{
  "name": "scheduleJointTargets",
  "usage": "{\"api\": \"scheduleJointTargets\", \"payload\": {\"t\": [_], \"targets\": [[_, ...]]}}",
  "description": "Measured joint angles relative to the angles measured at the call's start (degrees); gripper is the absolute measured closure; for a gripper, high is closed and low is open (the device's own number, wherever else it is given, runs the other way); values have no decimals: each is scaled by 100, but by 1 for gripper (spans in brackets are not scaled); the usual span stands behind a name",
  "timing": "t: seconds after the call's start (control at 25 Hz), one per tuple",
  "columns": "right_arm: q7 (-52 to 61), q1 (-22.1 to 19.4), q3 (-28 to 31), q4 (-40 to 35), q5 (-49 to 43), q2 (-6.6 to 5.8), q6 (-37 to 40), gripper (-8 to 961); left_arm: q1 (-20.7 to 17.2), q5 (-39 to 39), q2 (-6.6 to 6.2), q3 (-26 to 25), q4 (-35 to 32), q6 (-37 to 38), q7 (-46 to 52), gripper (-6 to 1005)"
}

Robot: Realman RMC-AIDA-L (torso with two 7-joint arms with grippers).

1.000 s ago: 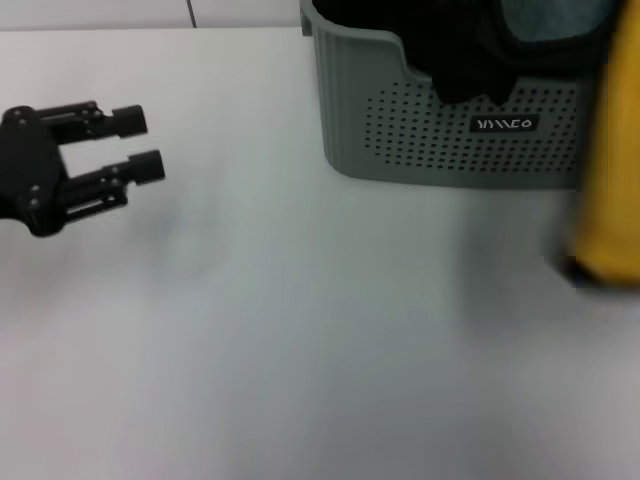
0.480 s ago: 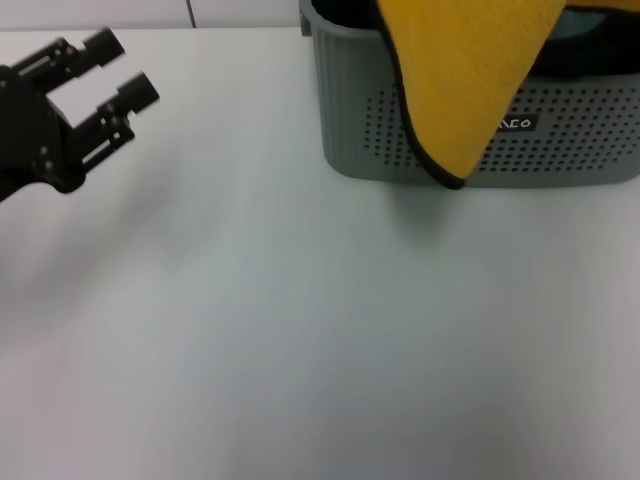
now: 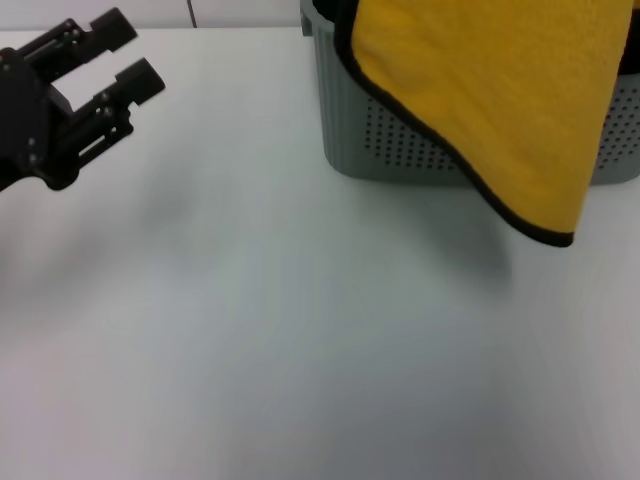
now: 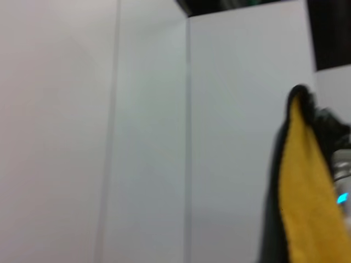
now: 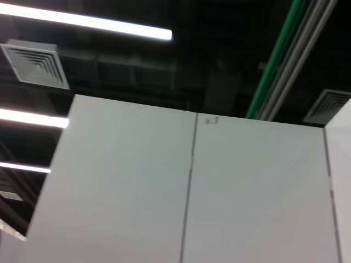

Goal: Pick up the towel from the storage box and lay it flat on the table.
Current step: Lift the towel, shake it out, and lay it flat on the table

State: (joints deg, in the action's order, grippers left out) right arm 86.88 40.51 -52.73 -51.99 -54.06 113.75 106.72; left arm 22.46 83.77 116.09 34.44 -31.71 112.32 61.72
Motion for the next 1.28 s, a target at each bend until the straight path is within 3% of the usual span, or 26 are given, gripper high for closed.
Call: {"api": "scheduleJointTargets", "payload": {"t": [0.16, 0.32, 0.92, 1.28], "targets": [[120, 36, 0, 32, 13, -14, 264, 950, 95, 40, -19, 363, 59, 193, 79, 473], [172, 55, 0, 32, 11, 18, 356, 950, 265, 56, 41, 637, 105, 197, 100, 470], [96, 416, -159, 569, -67, 52, 457, 950, 655, 72, 317, 675, 278, 74, 136, 477], [0, 533, -158, 618, -120, 69, 454, 950, 695, 127, 350, 690, 318, 58, 139, 482]]}}
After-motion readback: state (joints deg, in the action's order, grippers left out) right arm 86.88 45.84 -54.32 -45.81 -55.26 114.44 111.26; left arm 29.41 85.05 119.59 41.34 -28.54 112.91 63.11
